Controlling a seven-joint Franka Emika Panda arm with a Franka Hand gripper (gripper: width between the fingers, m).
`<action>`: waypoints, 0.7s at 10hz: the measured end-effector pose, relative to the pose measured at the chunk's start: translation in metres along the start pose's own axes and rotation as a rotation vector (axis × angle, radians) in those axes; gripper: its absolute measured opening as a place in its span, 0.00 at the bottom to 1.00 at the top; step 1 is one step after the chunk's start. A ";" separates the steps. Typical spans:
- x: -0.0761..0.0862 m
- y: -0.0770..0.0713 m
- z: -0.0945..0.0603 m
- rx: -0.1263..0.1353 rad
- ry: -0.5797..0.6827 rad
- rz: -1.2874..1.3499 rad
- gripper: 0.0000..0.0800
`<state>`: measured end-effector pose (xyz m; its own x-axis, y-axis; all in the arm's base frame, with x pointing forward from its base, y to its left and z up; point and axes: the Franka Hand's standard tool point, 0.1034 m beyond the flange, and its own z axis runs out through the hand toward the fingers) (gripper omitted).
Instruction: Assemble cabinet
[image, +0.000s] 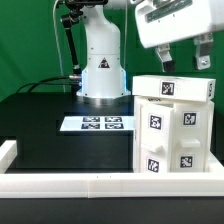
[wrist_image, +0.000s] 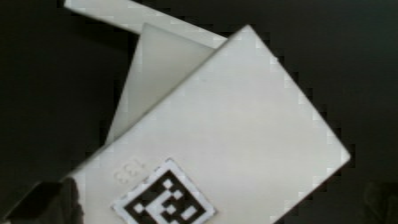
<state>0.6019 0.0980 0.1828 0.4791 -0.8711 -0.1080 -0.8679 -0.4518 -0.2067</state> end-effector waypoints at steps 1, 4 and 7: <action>-0.002 -0.001 0.000 -0.019 -0.010 -0.143 1.00; -0.004 -0.002 0.000 -0.043 -0.028 -0.409 1.00; -0.003 -0.002 0.001 -0.042 -0.033 -0.646 1.00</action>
Offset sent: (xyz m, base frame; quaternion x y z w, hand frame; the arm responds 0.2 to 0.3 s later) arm 0.0000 0.0000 0.0000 0.0000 0.0000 -0.1296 0.9916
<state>0.6020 0.1011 0.1829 0.9099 -0.4149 -0.0046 -0.4071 -0.8907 -0.2022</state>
